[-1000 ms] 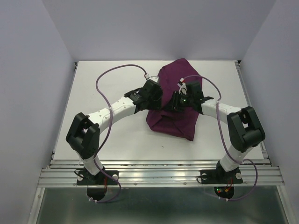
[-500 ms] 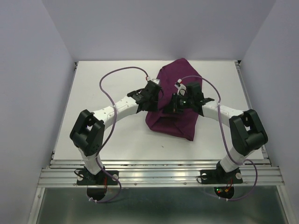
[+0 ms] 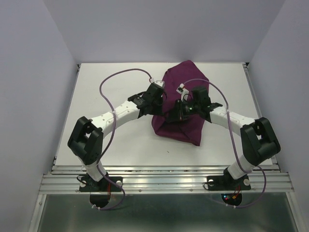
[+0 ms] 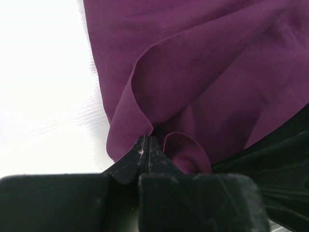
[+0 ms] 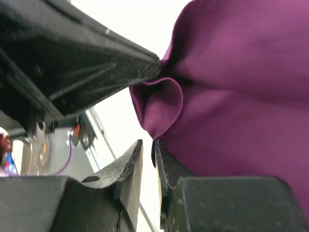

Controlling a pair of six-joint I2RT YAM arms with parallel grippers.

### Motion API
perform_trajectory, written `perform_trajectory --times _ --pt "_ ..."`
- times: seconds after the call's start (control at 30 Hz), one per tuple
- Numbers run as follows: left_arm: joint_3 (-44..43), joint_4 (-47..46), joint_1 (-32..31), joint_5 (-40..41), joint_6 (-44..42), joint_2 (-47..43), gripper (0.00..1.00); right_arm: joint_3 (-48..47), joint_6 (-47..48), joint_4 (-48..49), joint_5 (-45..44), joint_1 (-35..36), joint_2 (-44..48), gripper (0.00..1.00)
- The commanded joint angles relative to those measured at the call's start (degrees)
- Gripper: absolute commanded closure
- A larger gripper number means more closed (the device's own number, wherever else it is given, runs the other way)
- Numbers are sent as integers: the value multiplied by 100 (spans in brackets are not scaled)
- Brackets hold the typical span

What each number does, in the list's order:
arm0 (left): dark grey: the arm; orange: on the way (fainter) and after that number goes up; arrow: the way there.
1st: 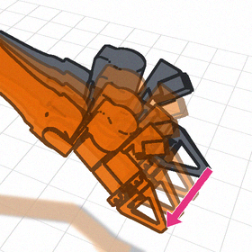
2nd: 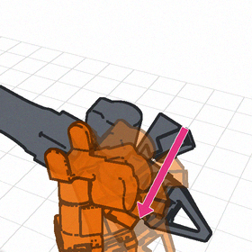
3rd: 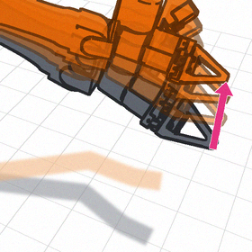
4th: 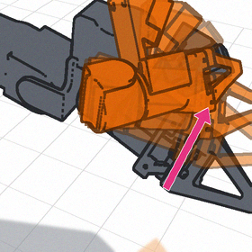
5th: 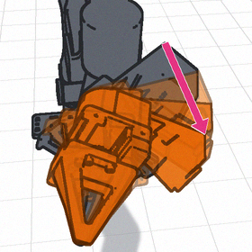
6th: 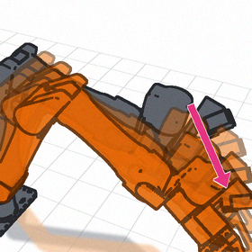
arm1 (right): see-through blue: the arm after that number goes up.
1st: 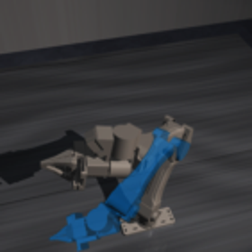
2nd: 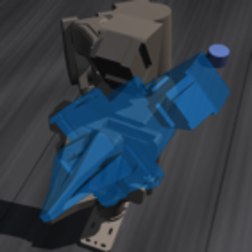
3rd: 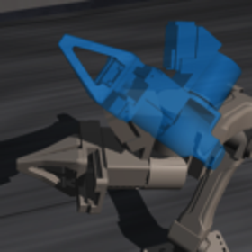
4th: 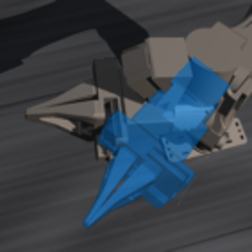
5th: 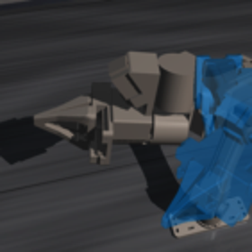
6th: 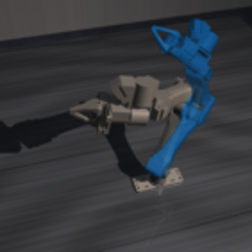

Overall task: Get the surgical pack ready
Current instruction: Pack the surgical kit at the center of the board.

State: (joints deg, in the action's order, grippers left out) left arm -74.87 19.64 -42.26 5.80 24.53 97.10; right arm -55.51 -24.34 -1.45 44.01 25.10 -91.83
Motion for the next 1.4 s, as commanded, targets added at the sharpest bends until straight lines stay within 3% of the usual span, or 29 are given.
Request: perform_trajectory --times 0.0,0.2,0.33,0.4,0.47,0.5,0.53,0.67,1.03,1.07,1.2,1.23,1.27,1.37 --pt "43 -153 16 -263 51 -464 100 75 552 -162 450 153 367 78" --pt "148 -101 -45 -554 -10 -604 98 58 1273 -960 416 153 324 80" --pt "166 75 -125 -554 -107 -675 44 -13 1458 -1322 82 153 271 80" --pt "140 171 -133 -458 -116 -736 36 40 1397 -1322 -32 153 376 79" --pt "96 216 -125 -326 -133 -763 36 110 1309 -1192 -138 153 490 77" --pt "61 225 -107 -195 -133 -789 36 206 1248 -1121 -173 153 560 75" --pt "43 233 -90 -159 -142 -780 36 259 1143 -1059 -208 153 683 63" --pt "-27 260 -19 -132 -159 -553 36 452 572 -587 -840 153 955 49" --pt "-230 -12 95 17 -28 2 41 1173 -1413 1154 -1518 153 1132 49" --pt "-247 -39 95 0 -19 45 44 1217 -1477 1208 -1544 153 1124 49" --pt "-432 49 113 -88 -45 222 81 1130 -1574 1331 -1580 153 939 49" --pt "-388 31 113 -106 -37 196 95 1095 -1565 1419 -1510 153 852 49" --pt "-344 23 104 -123 -36 161 100 1060 -1574 1428 -1501 153 808 49" --pt "-160 14 104 -185 -36 -41 100 884 -1504 1446 -1457 153 624 49"
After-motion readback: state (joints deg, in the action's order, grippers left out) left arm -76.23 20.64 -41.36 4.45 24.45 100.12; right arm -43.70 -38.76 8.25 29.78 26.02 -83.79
